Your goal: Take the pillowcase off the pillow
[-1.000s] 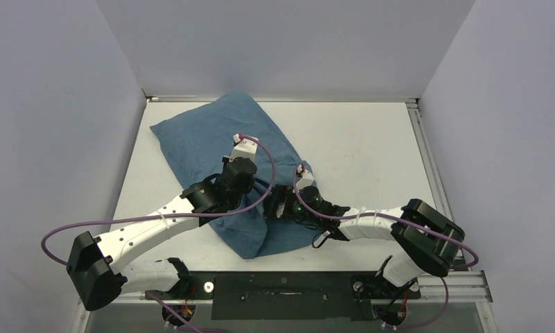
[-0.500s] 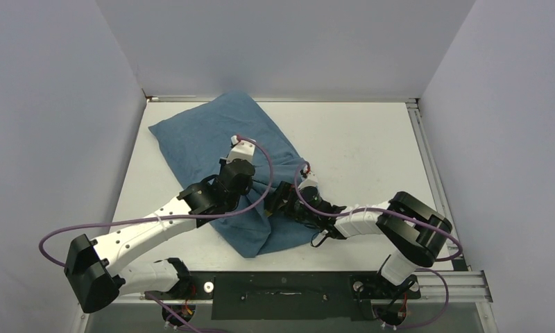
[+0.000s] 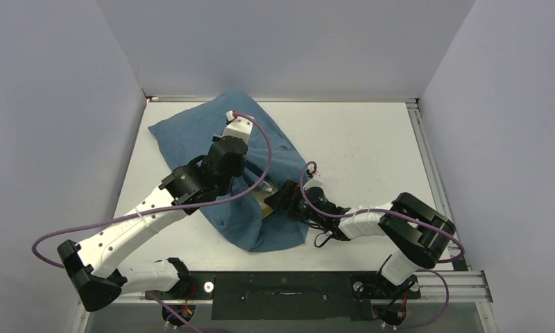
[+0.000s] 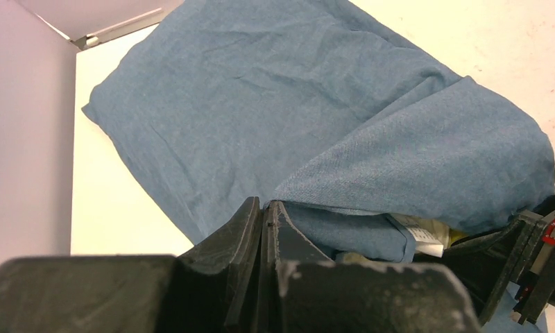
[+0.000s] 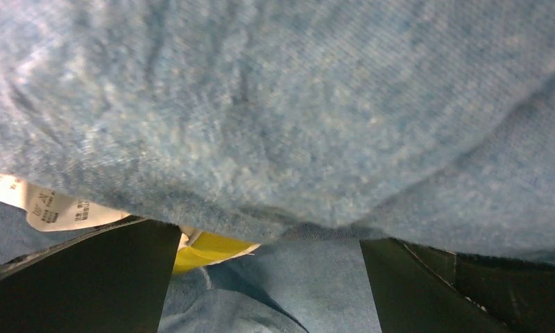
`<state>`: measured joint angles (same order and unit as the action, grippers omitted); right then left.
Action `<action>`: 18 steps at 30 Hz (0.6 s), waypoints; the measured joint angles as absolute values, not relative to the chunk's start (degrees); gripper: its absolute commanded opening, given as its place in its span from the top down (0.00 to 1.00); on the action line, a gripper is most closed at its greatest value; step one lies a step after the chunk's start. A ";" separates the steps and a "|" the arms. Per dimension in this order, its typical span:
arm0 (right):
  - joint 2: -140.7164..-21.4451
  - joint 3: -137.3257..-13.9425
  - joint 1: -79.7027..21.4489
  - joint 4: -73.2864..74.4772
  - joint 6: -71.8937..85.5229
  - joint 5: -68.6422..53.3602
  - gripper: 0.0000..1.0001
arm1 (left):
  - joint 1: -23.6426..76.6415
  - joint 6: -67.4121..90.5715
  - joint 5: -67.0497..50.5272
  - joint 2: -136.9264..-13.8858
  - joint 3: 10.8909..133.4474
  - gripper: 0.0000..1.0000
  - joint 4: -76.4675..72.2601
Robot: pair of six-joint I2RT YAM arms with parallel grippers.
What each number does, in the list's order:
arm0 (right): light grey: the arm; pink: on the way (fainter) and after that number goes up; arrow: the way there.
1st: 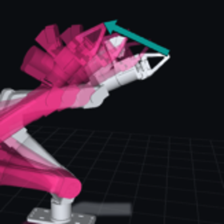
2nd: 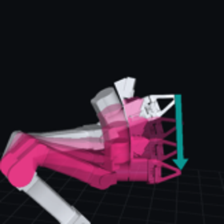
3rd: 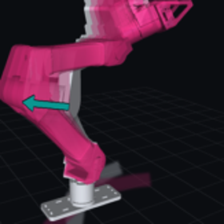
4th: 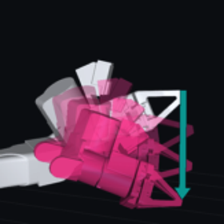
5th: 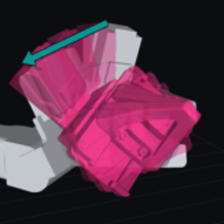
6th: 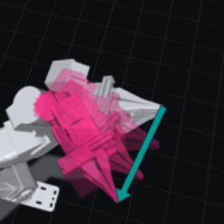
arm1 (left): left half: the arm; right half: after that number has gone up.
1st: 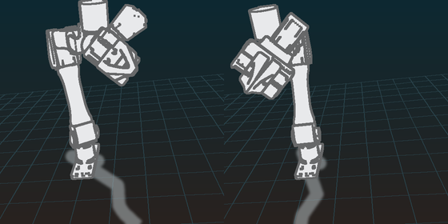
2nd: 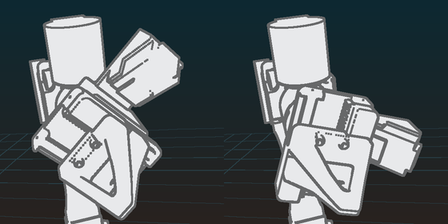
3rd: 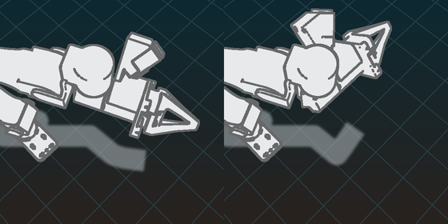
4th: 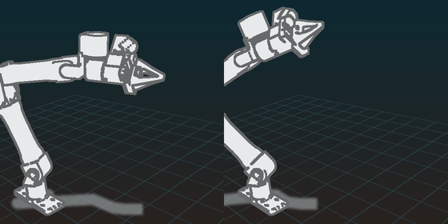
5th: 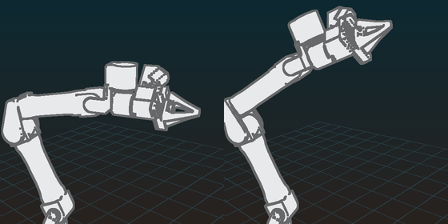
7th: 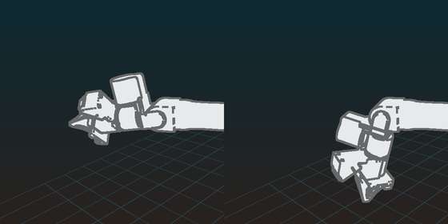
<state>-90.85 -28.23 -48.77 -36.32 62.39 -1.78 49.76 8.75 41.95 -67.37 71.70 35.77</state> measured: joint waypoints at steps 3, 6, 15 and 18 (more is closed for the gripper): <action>-90.85 -28.25 -48.75 -36.82 62.26 -2.13 0.03 | 49.76 7.49 41.80 -68.73 73.36 1.00 36.86; -90.85 -28.49 -48.71 -37.21 62.24 -2.63 0.02 | 49.76 6.85 41.54 -69.76 73.32 1.00 38.00; -94.15 -31.94 -48.69 -39.94 62.30 -4.93 0.16 | 49.39 6.81 41.34 -70.08 70.39 1.00 37.87; -95.94 -31.99 -48.51 -40.58 62.39 -5.72 0.52 | 48.99 7.31 41.41 -70.08 69.32 1.00 37.50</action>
